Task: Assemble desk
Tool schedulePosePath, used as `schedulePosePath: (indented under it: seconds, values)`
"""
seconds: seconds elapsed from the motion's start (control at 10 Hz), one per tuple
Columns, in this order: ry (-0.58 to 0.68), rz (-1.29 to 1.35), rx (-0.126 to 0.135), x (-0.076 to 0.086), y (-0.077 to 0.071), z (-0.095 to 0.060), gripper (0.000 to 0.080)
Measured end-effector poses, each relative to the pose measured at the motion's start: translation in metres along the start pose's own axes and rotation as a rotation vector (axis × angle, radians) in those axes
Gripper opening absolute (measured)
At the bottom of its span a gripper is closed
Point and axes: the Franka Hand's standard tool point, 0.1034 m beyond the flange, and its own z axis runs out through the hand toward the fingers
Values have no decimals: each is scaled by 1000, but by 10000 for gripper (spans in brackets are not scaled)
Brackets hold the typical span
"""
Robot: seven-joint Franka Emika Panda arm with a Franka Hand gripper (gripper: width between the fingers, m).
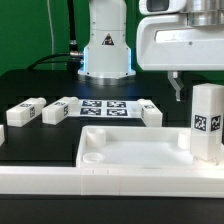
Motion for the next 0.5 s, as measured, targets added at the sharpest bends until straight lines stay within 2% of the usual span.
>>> schedulePosePath:
  seconds: [0.2, 0.3, 0.5]
  values:
    - [0, -135, 0, 0, 0, 0, 649]
    - [4, -216, -11, 0, 0, 1, 649]
    - [25, -449, -65, 0, -1, 1, 649]
